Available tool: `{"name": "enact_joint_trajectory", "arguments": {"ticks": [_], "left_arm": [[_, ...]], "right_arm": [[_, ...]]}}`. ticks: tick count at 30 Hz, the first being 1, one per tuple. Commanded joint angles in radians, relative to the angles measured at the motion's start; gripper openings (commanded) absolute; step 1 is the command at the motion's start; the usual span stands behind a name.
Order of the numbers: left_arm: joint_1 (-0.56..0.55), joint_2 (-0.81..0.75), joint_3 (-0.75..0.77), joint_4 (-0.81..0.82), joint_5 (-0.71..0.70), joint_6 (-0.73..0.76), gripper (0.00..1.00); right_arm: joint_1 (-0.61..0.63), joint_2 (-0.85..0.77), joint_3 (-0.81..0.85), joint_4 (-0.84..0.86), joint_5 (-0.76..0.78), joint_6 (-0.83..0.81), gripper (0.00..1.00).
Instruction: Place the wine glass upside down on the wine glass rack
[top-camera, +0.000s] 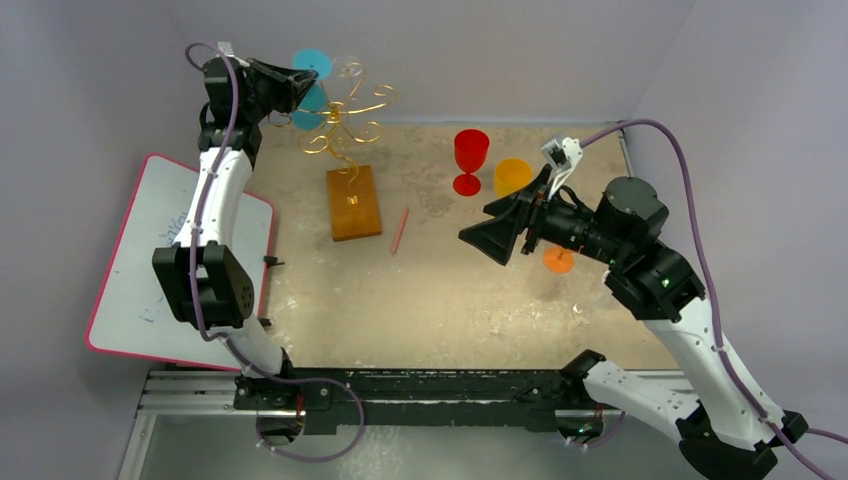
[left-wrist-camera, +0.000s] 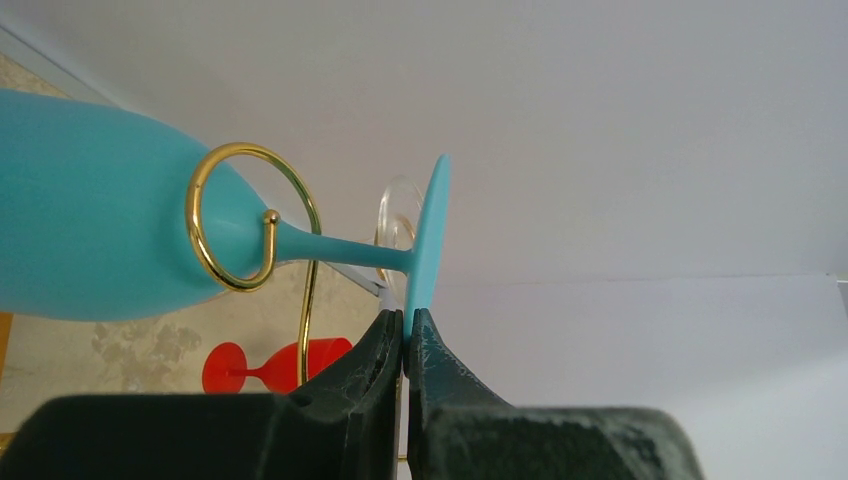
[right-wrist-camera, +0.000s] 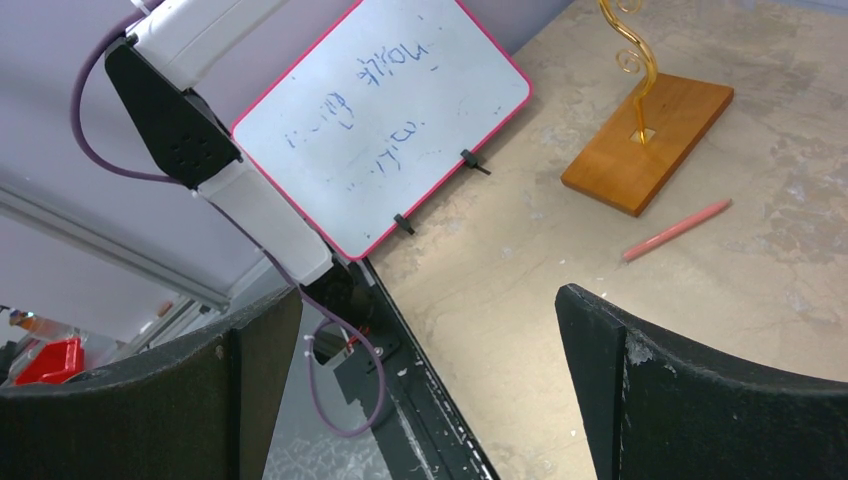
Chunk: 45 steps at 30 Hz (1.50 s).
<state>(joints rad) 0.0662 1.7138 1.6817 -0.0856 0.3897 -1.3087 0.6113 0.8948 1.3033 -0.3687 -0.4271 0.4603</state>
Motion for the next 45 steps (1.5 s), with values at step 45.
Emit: {"name": "enact_joint_trajectory", "arguments": {"ticks": [45], "left_arm": [[0.019, 0.04, 0.156, -0.058, -0.118, 0.023, 0.03]], "right_arm": [[0.005, -0.035, 0.012, 0.03, 0.031, -0.001, 1.0]]}}
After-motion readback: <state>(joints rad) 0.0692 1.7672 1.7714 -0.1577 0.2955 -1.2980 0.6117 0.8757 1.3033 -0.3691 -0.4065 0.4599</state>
